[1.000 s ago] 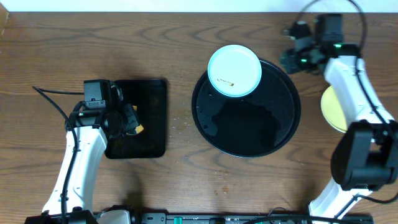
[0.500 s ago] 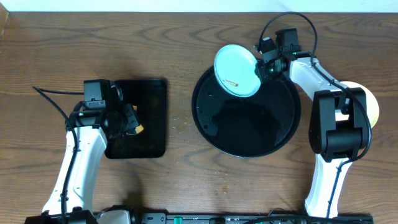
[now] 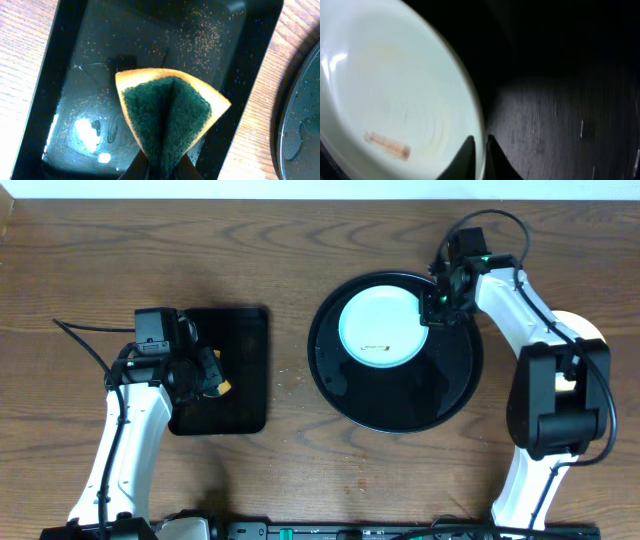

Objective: Clean dirty plates on tray and stack at the side
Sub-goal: 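Release the yellow plate and move the right gripper to the light-green plate, then drag the light-green plate to the round tray's center with the right gripper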

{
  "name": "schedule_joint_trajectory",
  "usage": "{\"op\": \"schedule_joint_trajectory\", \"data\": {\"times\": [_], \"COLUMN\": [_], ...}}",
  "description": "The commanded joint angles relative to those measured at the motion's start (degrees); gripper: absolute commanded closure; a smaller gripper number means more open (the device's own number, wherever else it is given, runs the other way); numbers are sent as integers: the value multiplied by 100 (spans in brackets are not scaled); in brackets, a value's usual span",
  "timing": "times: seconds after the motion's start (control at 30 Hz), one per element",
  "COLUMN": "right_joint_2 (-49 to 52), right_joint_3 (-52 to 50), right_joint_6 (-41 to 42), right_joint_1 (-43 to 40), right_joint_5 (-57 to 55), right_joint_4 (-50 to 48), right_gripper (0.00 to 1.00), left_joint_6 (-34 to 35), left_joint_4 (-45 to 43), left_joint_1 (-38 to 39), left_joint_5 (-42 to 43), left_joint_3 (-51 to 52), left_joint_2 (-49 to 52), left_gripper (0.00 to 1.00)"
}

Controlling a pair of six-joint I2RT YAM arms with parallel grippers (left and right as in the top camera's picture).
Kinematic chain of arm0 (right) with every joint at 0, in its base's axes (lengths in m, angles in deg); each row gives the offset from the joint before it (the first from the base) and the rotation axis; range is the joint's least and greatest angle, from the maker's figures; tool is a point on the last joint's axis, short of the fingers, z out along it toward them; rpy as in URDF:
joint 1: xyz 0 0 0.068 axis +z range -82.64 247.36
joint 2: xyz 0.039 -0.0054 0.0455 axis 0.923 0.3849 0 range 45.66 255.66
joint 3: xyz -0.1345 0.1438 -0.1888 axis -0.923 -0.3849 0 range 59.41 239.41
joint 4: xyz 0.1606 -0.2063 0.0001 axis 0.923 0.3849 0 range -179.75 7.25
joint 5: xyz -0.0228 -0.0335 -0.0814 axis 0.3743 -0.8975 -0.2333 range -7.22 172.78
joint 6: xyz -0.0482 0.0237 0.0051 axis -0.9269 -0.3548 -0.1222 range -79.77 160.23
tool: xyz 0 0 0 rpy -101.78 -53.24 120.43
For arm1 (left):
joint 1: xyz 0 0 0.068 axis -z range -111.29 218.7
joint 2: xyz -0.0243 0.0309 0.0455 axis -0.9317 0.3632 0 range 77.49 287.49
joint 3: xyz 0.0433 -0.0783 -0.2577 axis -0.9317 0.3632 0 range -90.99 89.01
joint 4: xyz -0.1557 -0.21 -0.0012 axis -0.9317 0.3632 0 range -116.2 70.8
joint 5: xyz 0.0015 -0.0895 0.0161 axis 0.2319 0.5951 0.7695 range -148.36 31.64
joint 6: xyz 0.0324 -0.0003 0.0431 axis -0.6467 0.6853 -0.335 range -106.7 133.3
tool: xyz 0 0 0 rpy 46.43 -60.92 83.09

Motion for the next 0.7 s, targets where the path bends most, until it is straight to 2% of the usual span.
{"op": "schedule_joint_trajectory", "data": {"times": [0.0, 0.17, 0.33, 0.4, 0.5, 0.57, 0.67], "right_joint_2": [-98, -98, -164, -168, -168, -164, -105], "right_joint_3": [28, 26, 264, 562, 802, 835, 785], "right_joint_6": [787, 391, -699, -1296, -2695, -3554, -4441], "right_joint_1": [74, 280, 374, 374, 389, 389, 389], "right_joint_5": [177, 179, 179, 177, 168, 116, -61], "right_joint_4": [540, 1303, 887, 710, 315, 98, -240], "right_gripper": [90, 86, 80, 77, 56, 48, 45], "left_joint_6": [-50, -50, -50, -50, -50, -50, -48], "left_joint_4": [-2, -4, -7, -7, -9, -7, -7], "left_joint_1": [-28, -28, -28, -28, -28, -28, -28], "left_joint_5": [-76, -76, -76, -76, -76, -76, -76], "left_joint_3": [15, 15, 15, 15, 15, 15, 15], "left_joint_2": [20, 20, 20, 20, 20, 20, 20], "left_gripper": [92, 92, 92, 92, 92, 92, 92]}}
